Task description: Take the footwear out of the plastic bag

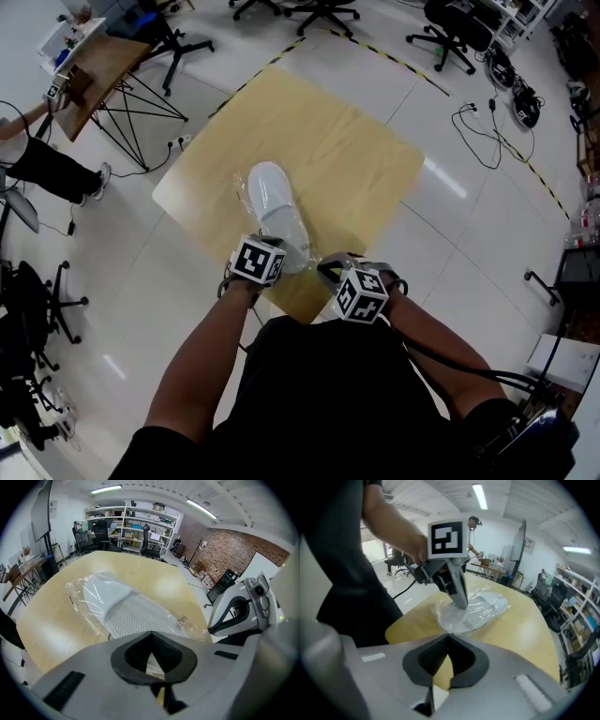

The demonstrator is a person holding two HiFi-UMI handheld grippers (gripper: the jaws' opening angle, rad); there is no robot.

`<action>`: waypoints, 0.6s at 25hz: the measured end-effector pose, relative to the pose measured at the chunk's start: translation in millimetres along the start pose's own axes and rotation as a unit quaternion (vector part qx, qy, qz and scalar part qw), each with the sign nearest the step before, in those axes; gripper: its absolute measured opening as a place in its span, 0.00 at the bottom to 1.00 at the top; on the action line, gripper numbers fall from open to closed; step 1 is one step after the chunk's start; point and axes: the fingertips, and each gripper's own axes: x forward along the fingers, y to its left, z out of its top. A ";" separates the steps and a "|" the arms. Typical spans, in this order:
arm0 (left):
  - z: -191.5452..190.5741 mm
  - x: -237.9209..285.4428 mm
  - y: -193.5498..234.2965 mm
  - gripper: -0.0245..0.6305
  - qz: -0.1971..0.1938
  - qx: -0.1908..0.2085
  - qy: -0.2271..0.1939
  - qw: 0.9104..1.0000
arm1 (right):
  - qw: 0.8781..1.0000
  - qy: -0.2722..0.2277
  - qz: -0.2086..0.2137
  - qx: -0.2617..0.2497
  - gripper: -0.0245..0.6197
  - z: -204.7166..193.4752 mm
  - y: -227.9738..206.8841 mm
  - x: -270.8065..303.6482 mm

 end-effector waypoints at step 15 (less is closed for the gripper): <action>-0.8 -4.3 6.0 0.04 0.008 0.007 -0.010 1.000 | 0.992 -0.043 0.006 0.118 0.13 9.5 -9.1 -14.4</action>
